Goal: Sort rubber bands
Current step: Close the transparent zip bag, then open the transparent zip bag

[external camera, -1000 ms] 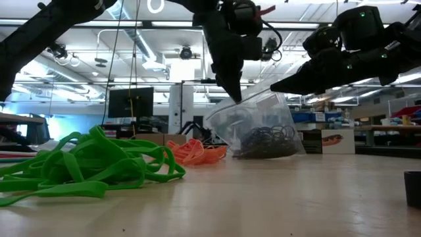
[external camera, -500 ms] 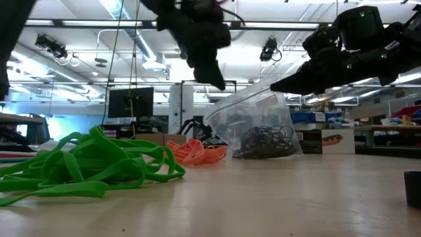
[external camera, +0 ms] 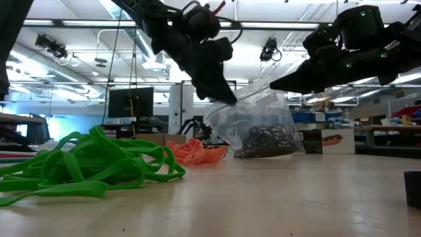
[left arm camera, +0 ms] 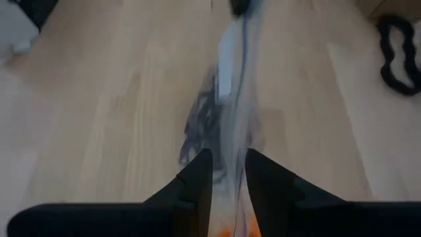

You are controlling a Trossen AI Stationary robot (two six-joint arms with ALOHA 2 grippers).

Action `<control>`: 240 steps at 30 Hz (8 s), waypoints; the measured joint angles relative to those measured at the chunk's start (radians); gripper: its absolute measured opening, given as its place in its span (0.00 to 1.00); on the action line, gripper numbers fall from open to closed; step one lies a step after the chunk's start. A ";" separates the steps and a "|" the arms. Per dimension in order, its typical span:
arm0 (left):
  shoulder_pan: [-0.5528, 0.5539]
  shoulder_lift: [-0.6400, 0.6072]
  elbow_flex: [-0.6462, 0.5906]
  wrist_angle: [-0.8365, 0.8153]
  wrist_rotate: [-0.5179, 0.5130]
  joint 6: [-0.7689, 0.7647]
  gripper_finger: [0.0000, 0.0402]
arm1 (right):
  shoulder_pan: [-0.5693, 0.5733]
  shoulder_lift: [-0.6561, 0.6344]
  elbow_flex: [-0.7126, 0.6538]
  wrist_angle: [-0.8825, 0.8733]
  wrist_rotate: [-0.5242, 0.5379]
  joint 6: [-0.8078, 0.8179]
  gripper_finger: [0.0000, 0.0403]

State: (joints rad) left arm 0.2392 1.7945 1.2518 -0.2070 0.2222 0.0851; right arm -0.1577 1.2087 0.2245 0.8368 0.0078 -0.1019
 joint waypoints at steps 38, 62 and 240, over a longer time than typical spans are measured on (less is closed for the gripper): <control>0.030 0.043 0.002 -0.148 0.059 -0.006 0.32 | -0.010 0.000 0.000 -0.011 0.003 0.014 0.00; 0.129 -0.058 0.001 -0.189 0.062 0.071 0.60 | -0.079 -0.003 0.000 -0.194 0.351 0.279 0.00; -0.312 -0.546 -0.789 0.706 -0.442 0.397 0.00 | 0.065 0.393 0.571 -0.286 -0.188 0.782 0.40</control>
State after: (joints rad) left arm -0.0729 1.2488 0.4628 0.4988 -0.2199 0.4817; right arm -0.0929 1.6012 0.7959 0.5505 -0.1802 0.6799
